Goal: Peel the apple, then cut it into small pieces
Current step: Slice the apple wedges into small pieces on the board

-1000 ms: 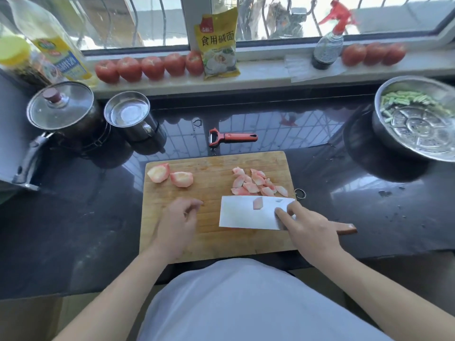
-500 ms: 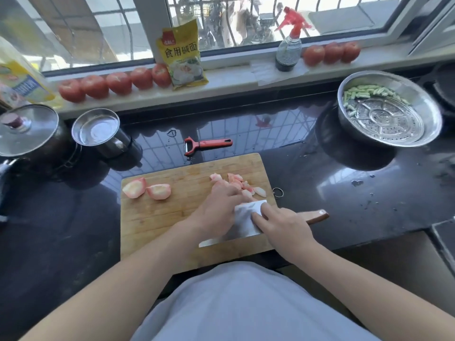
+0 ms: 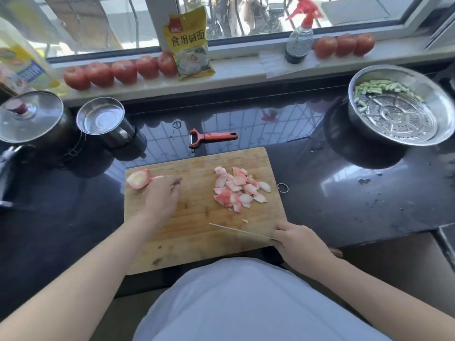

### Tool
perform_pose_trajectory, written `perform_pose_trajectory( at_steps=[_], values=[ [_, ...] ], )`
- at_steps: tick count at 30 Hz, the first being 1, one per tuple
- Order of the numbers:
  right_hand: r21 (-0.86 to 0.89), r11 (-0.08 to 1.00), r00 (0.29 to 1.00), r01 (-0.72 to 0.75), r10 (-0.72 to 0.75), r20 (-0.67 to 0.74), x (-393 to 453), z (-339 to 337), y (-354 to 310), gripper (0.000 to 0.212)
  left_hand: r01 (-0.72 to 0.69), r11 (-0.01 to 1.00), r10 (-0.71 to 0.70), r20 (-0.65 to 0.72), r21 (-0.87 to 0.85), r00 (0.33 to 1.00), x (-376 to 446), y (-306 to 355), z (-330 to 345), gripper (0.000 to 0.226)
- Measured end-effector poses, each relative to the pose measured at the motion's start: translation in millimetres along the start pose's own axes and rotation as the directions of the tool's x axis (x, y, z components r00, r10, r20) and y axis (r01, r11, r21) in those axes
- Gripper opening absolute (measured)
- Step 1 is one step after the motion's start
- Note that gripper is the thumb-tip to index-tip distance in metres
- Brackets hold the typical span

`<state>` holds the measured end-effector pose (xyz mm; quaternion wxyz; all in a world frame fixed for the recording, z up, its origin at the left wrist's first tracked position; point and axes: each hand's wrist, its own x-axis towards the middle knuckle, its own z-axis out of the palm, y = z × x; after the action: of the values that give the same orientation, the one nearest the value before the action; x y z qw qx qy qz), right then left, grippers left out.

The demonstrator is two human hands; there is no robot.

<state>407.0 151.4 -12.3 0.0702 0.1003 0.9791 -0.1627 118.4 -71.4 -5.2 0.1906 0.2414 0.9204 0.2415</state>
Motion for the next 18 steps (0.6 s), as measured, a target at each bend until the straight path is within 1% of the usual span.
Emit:
perform_pose_trajectory(
  at_steps=[1,2,3,5,6,7,9,10,12,14,15,17,18],
  values=[
    [-0.025,1.0,1.0,-0.005,0.005,0.027,4,-3,1,0.015,0.013,0.999,-0.012,-0.021,0.041,1.0,-2,-12,-5,0.029],
    [-0.05,0.999,0.998,-0.007,0.01,0.064,10,-7,4,0.017,0.036,0.997,-0.035,-0.018,0.07,0.999,-4,-21,-12,0.026],
    [-0.073,0.997,0.997,-0.005,0.011,0.081,18,-13,5,0.024,0.058,0.993,-0.058,-0.001,0.1,0.998,-5,-28,-18,0.027],
    [-0.075,0.997,0.999,-0.02,0.023,0.038,38,-21,13,0.036,0.061,0.983,-0.071,0.051,0.172,0.996,-6,-38,-27,0.036],
    [-0.063,0.997,0.998,-0.047,0.049,0.03,48,-26,17,0.036,0.055,0.975,-0.07,0.062,0.217,0.996,-6,-39,-30,0.04],
    [-0.057,0.995,0.996,-0.081,0.083,0.044,57,-30,19,0.03,0.074,0.972,-0.087,0.051,0.223,0.995,-5,-39,-32,0.041],
    [-0.001,0.994,0.993,-0.108,0.108,0.055,67,-39,18,0.018,0.112,0.969,-0.123,0.04,0.222,0.992,0,-34,-31,0.046],
    [0.054,0.992,0.993,-0.115,0.112,0.045,68,-42,18,0.015,0.119,0.965,-0.137,0.063,0.232,0.989,3,-29,-31,0.049],
    [0.198,0.966,0.986,-0.165,0.162,0.03,61,-47,12,0.01,0.117,0.952,-0.167,0.159,0.283,0.973,13,-30,-23,0.052],
    [0.354,0.893,0.956,-0.279,0.291,0.019,52,-43,6,0.01,0.1,0.937,-0.184,0.228,0.336,0.956,21,-29,-19,0.051],
    [0.431,0.83,0.925,-0.353,0.38,0.025,48,-39,2,0.009,0.095,0.939,-0.179,0.234,0.33,0.956,24,-27,-17,0.051],
    [0.543,0.695,0.845,-0.472,0.532,0.054,44,-32,-4,0.013,0.065,0.949,-0.14,0.228,0.308,0.964,20,-21,-13,0.038],
    [0.576,0.641,0.813,-0.507,0.578,0.071,42,-29,-8,0.017,0.029,0.958,-0.102,0.244,0.285,0.964,15,-19,-12,0.031]
  ],
)
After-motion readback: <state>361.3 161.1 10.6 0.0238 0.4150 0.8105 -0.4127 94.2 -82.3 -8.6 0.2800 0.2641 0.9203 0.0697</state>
